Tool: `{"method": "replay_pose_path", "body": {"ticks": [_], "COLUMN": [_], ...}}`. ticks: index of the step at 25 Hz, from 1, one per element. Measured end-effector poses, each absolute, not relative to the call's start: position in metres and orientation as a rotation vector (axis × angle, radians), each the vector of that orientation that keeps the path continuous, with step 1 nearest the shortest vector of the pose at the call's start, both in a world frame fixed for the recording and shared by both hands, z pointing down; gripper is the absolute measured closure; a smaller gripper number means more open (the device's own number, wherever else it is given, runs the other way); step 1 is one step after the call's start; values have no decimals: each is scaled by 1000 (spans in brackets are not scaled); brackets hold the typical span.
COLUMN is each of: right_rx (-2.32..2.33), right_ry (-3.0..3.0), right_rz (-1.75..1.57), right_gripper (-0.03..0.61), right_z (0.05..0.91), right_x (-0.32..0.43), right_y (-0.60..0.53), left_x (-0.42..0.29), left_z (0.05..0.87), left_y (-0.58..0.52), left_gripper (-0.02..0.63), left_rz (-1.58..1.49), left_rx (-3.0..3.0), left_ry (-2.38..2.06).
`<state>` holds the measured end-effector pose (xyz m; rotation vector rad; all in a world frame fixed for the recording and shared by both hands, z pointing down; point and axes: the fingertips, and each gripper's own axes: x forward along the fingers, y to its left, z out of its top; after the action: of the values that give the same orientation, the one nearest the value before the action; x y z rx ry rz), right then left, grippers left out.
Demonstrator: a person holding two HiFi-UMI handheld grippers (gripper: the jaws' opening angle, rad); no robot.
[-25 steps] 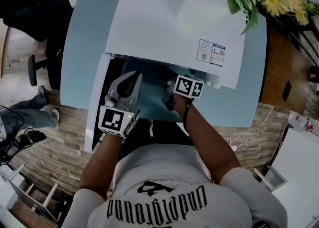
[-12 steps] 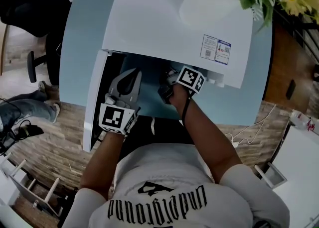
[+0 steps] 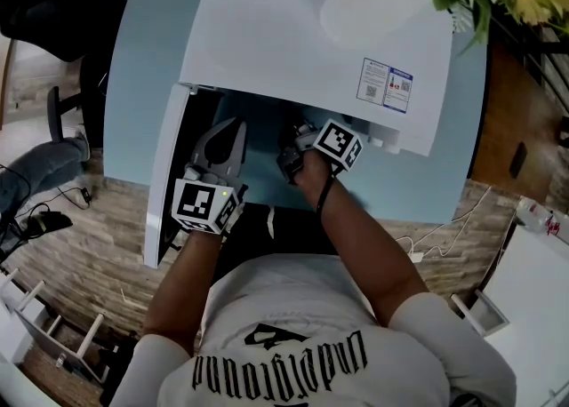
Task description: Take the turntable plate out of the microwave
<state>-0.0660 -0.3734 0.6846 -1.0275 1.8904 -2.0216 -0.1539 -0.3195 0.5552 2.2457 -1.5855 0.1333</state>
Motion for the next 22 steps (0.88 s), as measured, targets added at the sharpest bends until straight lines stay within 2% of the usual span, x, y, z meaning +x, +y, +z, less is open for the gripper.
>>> {"method": "replay_pose_path", "body": {"ticks": [20, 22], "right_rx": [-1043, -1050], "right_ry": [1850, 1849], "right_rz": [-1993, -1986], "right_gripper": [549, 549], "right_z": [686, 685], "right_x": [-31, -26], "right_y": [-352, -347], "left_x": [-136, -135], "left_z": [616, 621], "left_y": [-295, -294], "left_gripper": [560, 536], "left_rz": [-131, -155], "left_rx": [1905, 1873], "left_ry": [-1319, -1291]}}
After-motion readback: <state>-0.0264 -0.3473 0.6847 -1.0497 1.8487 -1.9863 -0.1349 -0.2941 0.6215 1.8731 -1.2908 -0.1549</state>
